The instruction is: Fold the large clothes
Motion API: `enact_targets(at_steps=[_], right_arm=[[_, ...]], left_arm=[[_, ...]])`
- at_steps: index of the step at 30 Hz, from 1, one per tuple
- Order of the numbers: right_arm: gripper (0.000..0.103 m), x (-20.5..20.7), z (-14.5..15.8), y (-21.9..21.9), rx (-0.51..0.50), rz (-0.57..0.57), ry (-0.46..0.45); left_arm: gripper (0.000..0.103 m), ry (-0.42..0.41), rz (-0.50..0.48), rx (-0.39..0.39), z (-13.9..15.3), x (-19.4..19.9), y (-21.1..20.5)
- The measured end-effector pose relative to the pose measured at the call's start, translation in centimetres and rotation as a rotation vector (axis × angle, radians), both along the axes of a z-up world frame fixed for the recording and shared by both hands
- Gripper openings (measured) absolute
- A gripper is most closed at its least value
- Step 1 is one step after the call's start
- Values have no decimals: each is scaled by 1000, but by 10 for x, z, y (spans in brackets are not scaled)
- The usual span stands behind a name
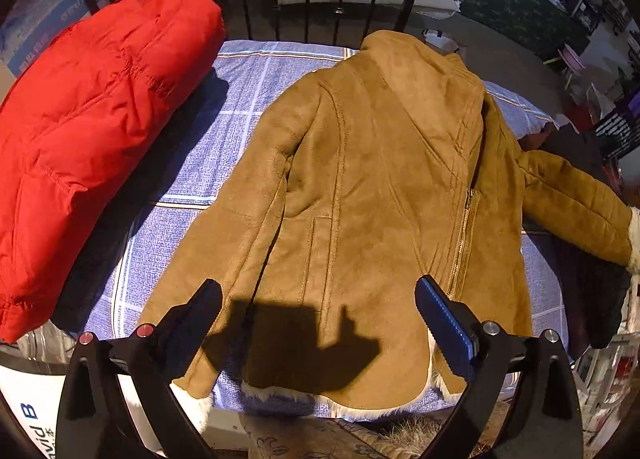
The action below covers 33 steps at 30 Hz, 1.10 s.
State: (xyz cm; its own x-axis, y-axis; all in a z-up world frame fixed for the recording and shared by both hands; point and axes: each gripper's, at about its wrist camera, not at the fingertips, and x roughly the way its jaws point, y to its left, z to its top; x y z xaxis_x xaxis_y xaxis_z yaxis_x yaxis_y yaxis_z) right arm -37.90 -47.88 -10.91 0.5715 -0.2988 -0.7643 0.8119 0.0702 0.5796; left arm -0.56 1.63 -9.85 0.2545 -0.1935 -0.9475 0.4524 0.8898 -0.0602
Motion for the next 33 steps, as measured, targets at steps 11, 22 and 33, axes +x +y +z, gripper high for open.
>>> enact_targets(at_steps=[11, 22, 33], right_arm=[[13, 229, 124, 76, -357, 604, 0], [13, 449, 55, 256, -362, 1159, 136], [15, 490, -102, 325, -233, 1322, 422]], left_arm=[[95, 1, 164, -32, -6, 28, 49], [95, 1, 291, -10, -9, 29, 102], [95, 33, 261, 38, -23, 30, 92]])
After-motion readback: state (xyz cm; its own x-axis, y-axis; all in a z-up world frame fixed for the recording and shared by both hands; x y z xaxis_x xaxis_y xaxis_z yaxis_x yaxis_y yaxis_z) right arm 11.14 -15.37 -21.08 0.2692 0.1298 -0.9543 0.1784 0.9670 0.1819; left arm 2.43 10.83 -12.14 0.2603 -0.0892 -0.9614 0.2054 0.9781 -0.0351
